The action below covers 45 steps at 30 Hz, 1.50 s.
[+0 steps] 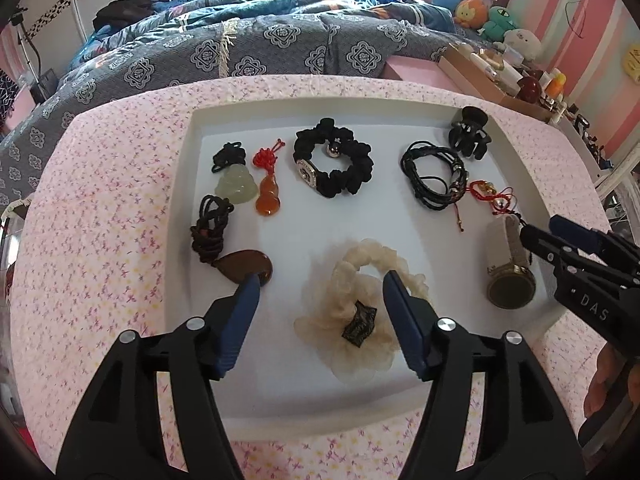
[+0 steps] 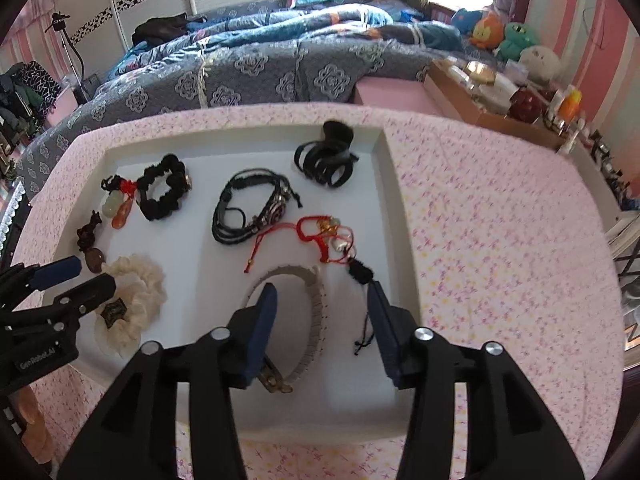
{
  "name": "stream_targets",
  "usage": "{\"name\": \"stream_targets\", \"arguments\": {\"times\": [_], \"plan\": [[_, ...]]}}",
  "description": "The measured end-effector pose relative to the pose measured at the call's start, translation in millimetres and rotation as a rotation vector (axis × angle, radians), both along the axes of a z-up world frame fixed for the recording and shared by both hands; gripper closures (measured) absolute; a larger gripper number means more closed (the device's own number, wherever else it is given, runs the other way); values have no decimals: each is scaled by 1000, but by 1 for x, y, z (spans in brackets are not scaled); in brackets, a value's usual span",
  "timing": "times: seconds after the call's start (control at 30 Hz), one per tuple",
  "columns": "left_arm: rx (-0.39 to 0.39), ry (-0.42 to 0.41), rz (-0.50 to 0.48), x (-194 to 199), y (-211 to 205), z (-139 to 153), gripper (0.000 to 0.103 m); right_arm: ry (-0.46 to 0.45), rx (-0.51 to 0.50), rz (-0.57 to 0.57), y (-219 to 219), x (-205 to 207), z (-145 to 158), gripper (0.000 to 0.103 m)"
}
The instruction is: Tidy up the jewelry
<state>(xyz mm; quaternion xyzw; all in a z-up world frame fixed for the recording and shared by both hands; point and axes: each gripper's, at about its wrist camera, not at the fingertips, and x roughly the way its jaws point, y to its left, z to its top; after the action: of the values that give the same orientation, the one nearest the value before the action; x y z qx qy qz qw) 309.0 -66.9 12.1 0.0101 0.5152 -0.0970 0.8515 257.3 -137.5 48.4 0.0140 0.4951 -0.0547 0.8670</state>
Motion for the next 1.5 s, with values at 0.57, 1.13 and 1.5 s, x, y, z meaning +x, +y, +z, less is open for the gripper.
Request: {"name": "stream_targets", "arguments": {"times": [0.57,1.13,1.5], "plan": [[91,-110,77,-69,37,30,3,-87,-6,46,30,-45,12,19],[103,-210,134,-166,56,42,3,-196,-49,-9,33,-151,45,8],[79,-265,152,-234,60,46,3,-240,-51,-37,38,-220,52,8]]}}
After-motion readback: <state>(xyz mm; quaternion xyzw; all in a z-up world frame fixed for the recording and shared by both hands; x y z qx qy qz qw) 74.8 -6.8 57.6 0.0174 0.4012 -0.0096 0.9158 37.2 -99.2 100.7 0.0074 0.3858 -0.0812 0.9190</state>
